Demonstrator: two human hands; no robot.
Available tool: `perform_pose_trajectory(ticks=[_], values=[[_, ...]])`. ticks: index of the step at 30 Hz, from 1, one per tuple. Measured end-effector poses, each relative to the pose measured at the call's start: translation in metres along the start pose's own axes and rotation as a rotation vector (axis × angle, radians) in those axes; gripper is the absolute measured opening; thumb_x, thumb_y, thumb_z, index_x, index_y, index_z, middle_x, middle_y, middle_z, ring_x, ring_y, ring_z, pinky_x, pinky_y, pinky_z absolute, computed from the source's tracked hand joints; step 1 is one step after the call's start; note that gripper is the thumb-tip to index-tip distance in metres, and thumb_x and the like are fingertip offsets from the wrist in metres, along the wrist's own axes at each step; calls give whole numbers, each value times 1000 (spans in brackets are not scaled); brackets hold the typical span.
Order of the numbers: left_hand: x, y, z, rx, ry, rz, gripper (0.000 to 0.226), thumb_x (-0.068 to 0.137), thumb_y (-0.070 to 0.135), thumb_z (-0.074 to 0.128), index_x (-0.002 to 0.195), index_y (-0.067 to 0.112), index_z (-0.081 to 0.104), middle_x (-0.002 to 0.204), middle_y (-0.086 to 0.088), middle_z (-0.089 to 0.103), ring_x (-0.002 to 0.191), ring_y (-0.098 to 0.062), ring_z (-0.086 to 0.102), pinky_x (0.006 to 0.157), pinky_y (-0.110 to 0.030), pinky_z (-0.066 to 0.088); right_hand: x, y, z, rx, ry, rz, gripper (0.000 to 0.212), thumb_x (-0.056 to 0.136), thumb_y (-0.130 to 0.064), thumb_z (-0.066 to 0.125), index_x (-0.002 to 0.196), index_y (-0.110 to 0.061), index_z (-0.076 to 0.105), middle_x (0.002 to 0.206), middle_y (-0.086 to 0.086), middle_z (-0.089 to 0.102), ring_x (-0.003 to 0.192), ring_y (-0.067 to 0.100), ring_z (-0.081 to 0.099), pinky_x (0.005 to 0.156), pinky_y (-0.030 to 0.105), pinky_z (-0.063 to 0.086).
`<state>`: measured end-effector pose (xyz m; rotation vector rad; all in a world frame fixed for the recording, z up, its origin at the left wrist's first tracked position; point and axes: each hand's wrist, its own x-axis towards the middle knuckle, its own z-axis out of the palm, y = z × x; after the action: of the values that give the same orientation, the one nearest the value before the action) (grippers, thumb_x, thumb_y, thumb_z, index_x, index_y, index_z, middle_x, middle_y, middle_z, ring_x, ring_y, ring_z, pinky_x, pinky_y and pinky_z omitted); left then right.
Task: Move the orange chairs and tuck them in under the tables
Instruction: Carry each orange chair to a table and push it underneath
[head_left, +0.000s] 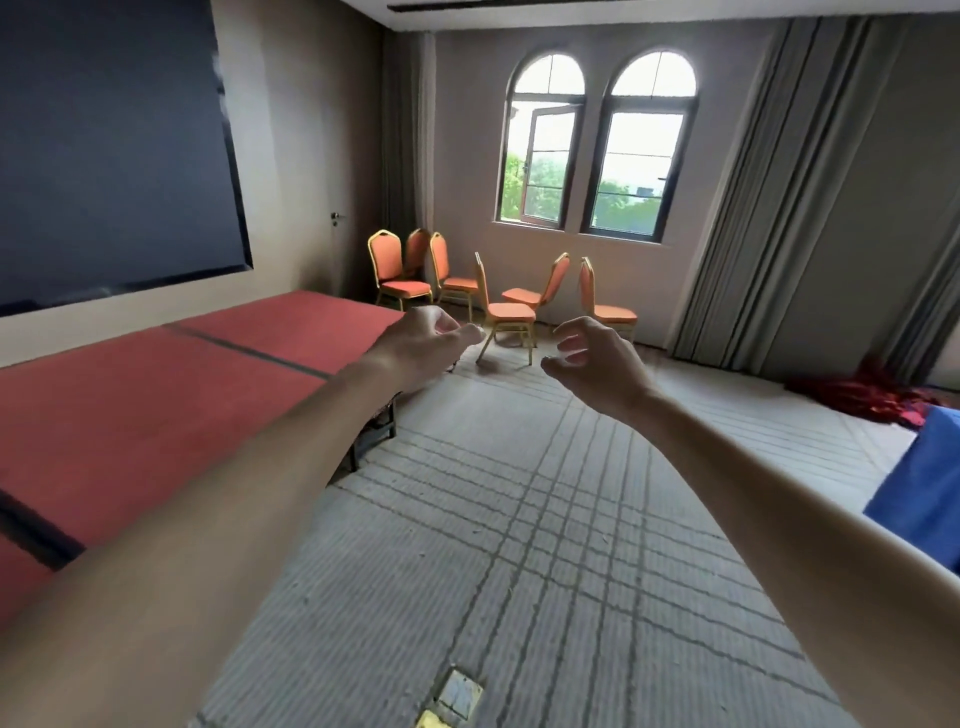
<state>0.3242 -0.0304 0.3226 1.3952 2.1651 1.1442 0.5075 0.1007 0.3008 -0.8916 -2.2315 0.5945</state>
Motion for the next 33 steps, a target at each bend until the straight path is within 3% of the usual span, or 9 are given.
perform_pose_trajectory(ticks=[6,10,12,16,19,25,29,31,33], values=[[191,-26,-27,5,-14,36,34,89,55,58,106,27,62,103,4,63,93,-11,57,86,-35,47,161,36,45,-27,11,51,34,88,-28,72,120,-20,64,117,-6,68,96,8,64,81,21,47],[302,-46,-21,-4,-44,66,30,91,52,58,108,27,62,100,6,62,90,-8,56,70,-29,44,261,70,71,-19,36,75,35,88,-26,72,121,-17,63,110,-5,68,94,9,65,78,17,47],[356,-57,-14,-14,-77,85,31,92,52,58,111,27,61,102,8,62,92,-7,55,69,-29,42,309,90,89,-2,46,79,36,88,-25,72,121,-17,62,106,-6,66,93,9,64,74,12,45],[476,-85,5,2,-94,100,32,92,50,59,113,26,63,105,8,61,97,-8,55,77,-30,43,414,146,132,-23,35,91,39,86,-27,73,122,-19,61,108,-5,67,97,10,65,88,27,52],[574,-97,15,25,-46,95,27,92,48,61,107,26,65,98,10,61,90,-8,56,77,-29,45,500,186,147,-10,25,81,41,87,-27,73,124,-19,60,113,-2,67,103,14,65,92,34,53],[763,-90,31,7,-12,132,19,95,43,59,102,26,65,91,5,64,84,-10,58,72,-28,44,670,247,149,21,90,70,39,89,-22,70,126,-15,60,114,0,68,103,11,65,88,24,51],[883,-86,55,-54,-28,170,19,92,43,63,101,26,66,95,4,68,93,-15,63,90,-35,51,765,290,156,-2,139,79,36,89,-22,69,123,-18,60,111,-4,69,93,7,65,86,24,54],[944,-84,70,-83,-34,188,20,93,42,62,103,25,66,95,3,67,93,-16,62,83,-32,49,812,314,160,15,165,94,32,89,-21,70,119,-20,60,105,-8,66,92,9,67,83,30,58],[994,-83,85,-105,-44,218,20,93,39,62,102,23,66,92,2,67,89,-17,63,72,-29,45,852,333,162,16,190,100,28,89,-19,69,116,-19,61,105,-10,66,93,10,67,78,22,55]])
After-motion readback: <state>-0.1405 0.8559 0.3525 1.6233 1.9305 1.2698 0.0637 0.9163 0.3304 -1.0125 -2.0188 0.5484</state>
